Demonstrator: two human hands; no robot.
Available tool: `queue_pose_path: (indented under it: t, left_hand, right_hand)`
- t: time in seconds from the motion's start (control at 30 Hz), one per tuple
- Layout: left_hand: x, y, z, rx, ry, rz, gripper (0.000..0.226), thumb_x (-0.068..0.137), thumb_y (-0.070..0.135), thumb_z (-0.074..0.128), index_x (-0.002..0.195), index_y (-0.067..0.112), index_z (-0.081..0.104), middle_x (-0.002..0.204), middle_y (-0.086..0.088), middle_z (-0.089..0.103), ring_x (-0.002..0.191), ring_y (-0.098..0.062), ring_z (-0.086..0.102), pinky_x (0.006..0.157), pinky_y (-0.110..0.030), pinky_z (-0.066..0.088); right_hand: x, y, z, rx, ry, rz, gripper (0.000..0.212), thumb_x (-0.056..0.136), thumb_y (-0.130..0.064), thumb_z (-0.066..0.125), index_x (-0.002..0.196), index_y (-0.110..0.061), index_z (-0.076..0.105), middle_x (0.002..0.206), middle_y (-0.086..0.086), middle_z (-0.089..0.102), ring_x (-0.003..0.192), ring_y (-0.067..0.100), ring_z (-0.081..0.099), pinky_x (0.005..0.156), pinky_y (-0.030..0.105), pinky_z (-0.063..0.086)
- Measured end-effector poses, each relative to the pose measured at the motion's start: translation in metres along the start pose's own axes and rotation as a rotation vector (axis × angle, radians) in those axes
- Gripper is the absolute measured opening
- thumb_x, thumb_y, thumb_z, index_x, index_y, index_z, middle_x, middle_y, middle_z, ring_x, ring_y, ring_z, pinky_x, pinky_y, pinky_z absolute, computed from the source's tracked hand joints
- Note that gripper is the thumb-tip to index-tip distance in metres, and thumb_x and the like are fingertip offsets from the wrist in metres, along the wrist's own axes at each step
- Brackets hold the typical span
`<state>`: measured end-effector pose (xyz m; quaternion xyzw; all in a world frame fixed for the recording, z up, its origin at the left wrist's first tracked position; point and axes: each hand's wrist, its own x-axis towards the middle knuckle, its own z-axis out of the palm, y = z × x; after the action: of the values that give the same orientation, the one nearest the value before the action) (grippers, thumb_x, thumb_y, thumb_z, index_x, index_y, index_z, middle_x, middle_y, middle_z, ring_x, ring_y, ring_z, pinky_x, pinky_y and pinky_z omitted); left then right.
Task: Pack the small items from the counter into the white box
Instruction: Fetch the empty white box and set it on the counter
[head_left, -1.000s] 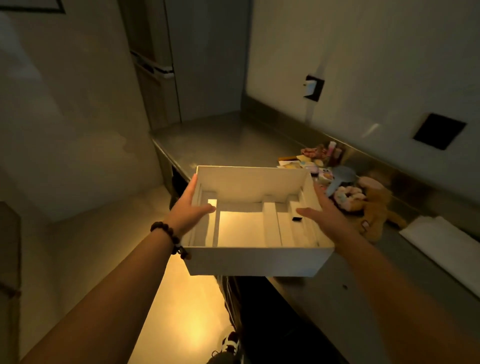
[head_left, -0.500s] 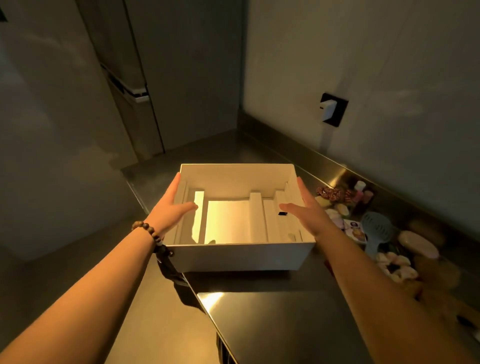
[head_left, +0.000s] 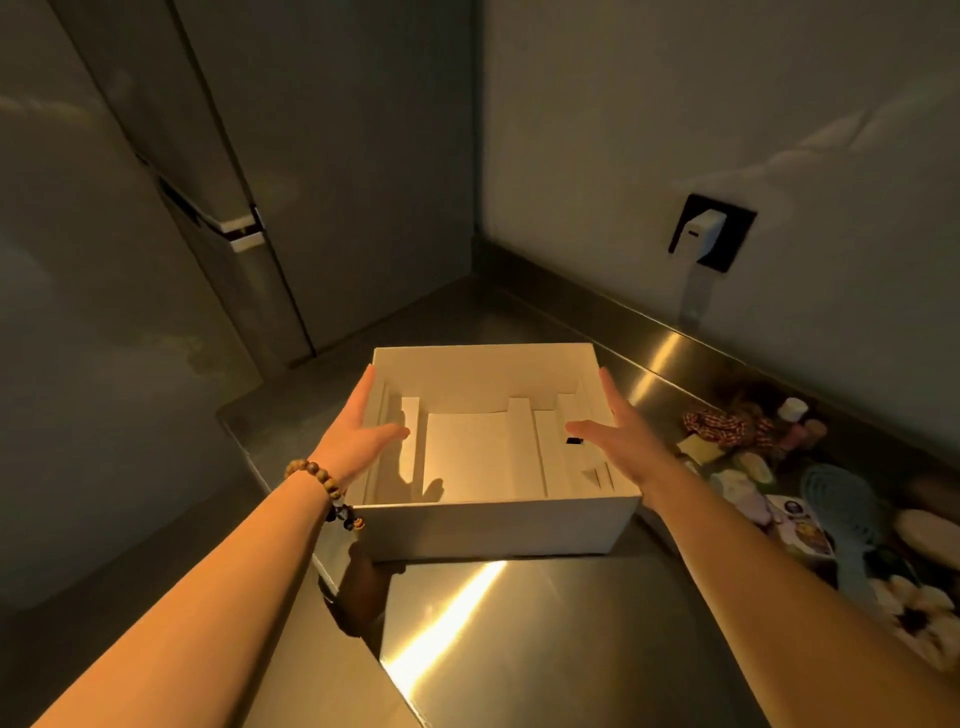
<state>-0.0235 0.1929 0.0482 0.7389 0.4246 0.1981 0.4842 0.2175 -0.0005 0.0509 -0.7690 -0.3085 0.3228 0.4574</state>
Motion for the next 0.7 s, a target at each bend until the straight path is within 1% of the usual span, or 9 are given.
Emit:
queue_pose_path:
  t: [0.1,0.17,0.2,0.3,0.33,0.4,0.43,0.6,0.7]
  left_hand:
    - [0.029,0.000,-0.002,0.025,-0.042,0.018,0.089,0.083,0.018,0.065,0.147,0.036,0.005,0.154,0.004,0.016,0.138,-0.022,0.022,0.109,-0.046,0.020]
    - [0.046,0.001,-0.001,0.027,-0.056,0.035,0.090,0.082,0.018,0.065,0.147,0.036,0.005,0.154,0.003,0.018,0.137,-0.023,0.024,0.108,-0.047,0.022]
    - [0.054,0.002,-0.001,0.028,-0.062,0.041,0.090,0.082,0.018,0.065,0.147,0.036,0.005,0.153,0.003,0.019,0.137,-0.023,0.025,0.108,-0.047,0.022]
    - [0.074,0.003,-0.001,0.047,-0.077,0.052,0.092,0.081,0.020,0.067,0.146,0.036,0.004,0.153,0.002,0.020,0.136,-0.024,0.027,0.108,-0.048,0.023]
    - [0.079,0.003,-0.001,0.059,-0.080,0.051,0.092,0.081,0.021,0.067,0.146,0.037,0.004,0.153,0.002,0.020,0.136,-0.025,0.027,0.108,-0.048,0.023]
    - [0.084,0.003,-0.001,0.085,-0.075,0.049,0.093,0.082,0.024,0.067,0.146,0.038,0.002,0.154,0.001,0.020,0.136,-0.025,0.027,0.108,-0.048,0.023]
    - [0.085,0.003,-0.001,0.099,-0.068,0.052,0.092,0.082,0.027,0.067,0.146,0.038,0.002,0.154,0.001,0.020,0.136,-0.026,0.027,0.108,-0.049,0.023]
    - [0.074,0.009,-0.004,0.192,-0.011,0.067,0.083,0.086,0.043,0.058,0.148,0.029,0.005,0.153,-0.004,0.024,0.134,-0.028,0.032,0.106,-0.046,0.029]
    - [0.050,0.012,-0.007,0.188,-0.077,0.033,0.096,0.078,0.058,0.059,0.148,0.026,0.000,0.153,-0.005,0.023,0.133,-0.028,0.033,0.106,-0.045,0.030]
  right_hand:
    - [0.017,-0.001,0.001,-0.021,0.026,0.033,0.081,0.089,-0.032,0.063,0.145,-0.051,0.008,0.140,-0.006,0.044,0.105,0.010,0.046,0.089,0.046,0.045]
    - [0.027,-0.003,0.001,-0.041,0.052,0.028,0.078,0.089,-0.030,0.062,0.145,-0.051,0.011,0.138,-0.005,0.046,0.104,0.009,0.047,0.090,0.049,0.046]
    - [0.031,-0.005,0.002,-0.047,0.062,0.027,0.078,0.090,-0.030,0.062,0.145,-0.050,0.012,0.138,-0.005,0.046,0.104,0.009,0.048,0.088,0.048,0.048]
    - [0.042,-0.006,0.003,-0.067,0.077,0.028,0.079,0.090,-0.026,0.062,0.146,-0.048,0.011,0.139,-0.003,0.045,0.107,0.010,0.048,0.073,0.033,0.051]
    - [0.045,-0.006,0.003,-0.077,0.085,0.026,0.078,0.090,-0.025,0.062,0.146,-0.047,0.011,0.139,-0.002,0.046,0.111,0.013,0.050,0.074,0.034,0.053]
    - [0.048,-0.008,0.004,-0.100,0.098,0.019,0.077,0.090,-0.024,0.062,0.147,-0.043,0.013,0.139,0.000,0.046,0.121,0.020,0.049,0.086,0.046,0.052]
    - [0.049,-0.009,0.004,-0.108,0.102,0.016,0.076,0.090,-0.024,0.062,0.147,-0.042,0.014,0.139,0.001,0.046,0.122,0.020,0.049,0.090,0.049,0.049]
    - [0.041,-0.012,0.004,-0.205,0.156,-0.027,0.063,0.091,-0.031,0.060,0.143,-0.034,0.026,0.135,0.001,0.050,0.121,0.021,0.051,0.090,0.046,0.049]
    - [0.025,-0.010,0.005,-0.156,0.131,-0.029,0.067,0.086,-0.041,0.064,0.142,-0.031,0.028,0.133,-0.002,0.051,0.124,0.022,0.050,0.089,0.041,0.049]
